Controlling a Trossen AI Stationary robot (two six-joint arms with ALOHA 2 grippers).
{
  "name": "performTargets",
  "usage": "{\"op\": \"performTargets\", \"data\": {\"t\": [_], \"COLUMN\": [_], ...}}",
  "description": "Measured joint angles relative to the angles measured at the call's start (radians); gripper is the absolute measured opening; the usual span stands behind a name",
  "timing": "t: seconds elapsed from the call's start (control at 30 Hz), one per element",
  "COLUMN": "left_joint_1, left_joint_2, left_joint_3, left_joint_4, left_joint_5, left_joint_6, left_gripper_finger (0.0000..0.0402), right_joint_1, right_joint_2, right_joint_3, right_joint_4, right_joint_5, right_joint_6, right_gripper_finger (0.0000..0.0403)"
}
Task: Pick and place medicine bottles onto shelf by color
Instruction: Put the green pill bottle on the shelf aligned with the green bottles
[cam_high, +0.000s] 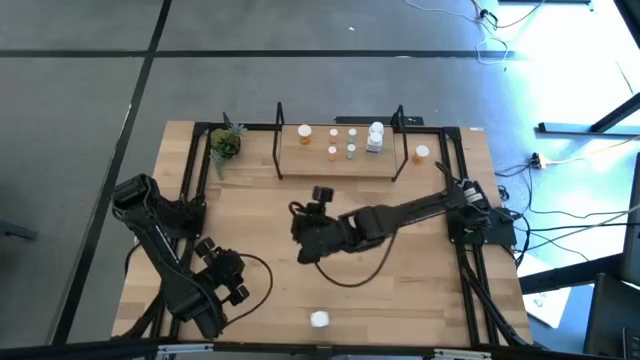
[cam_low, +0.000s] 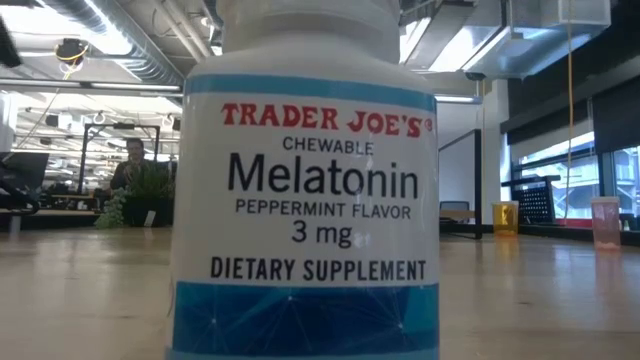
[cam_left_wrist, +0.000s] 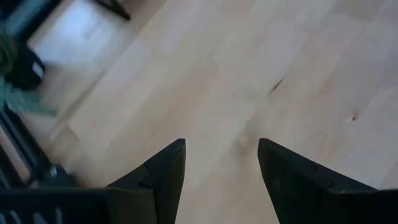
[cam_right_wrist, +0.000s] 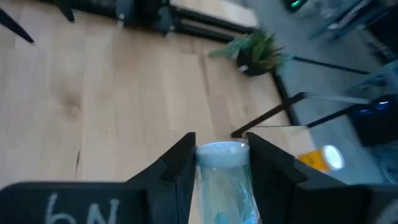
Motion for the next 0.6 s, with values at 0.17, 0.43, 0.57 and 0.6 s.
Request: {"op": "performTargets", "data": {"t": [0.17,0.43,0.57,0.6], "left_joint_1": [0.051,0.153,0.192,0.199], "left_joint_2": [0.0,0.0,0.0,0.0], "left_joint_3": [0.0,0.0,0.0,0.0], "left_joint_4": [-0.003,-0.004,-0.023,-0.032], "left_joint_5": [-0.023,-0.027,-0.03,-0.034], "left_joint_6": [0.068,0.17,0.174,0.174], "left_gripper_finger": [0.0195,0.0195,0.0195,0.0195], "right_joint_1": [0.03,0.058,0.079,0.087], "right_joint_2": [-0.019,-0.019,-0.02,-0.02], "right_joint_3": [0.0,-0.001,-0.001,-0.001], "right_joint_4": [-0.096,-0.32,-0.481,-0.526], "right_joint_5": [0.124,0.297,0.41,0.438], "right_joint_6": [0.127,0.401,0.644,0.717], "right_gripper_finger": [0.0129,0.0129,0.0129,0.0129]}}
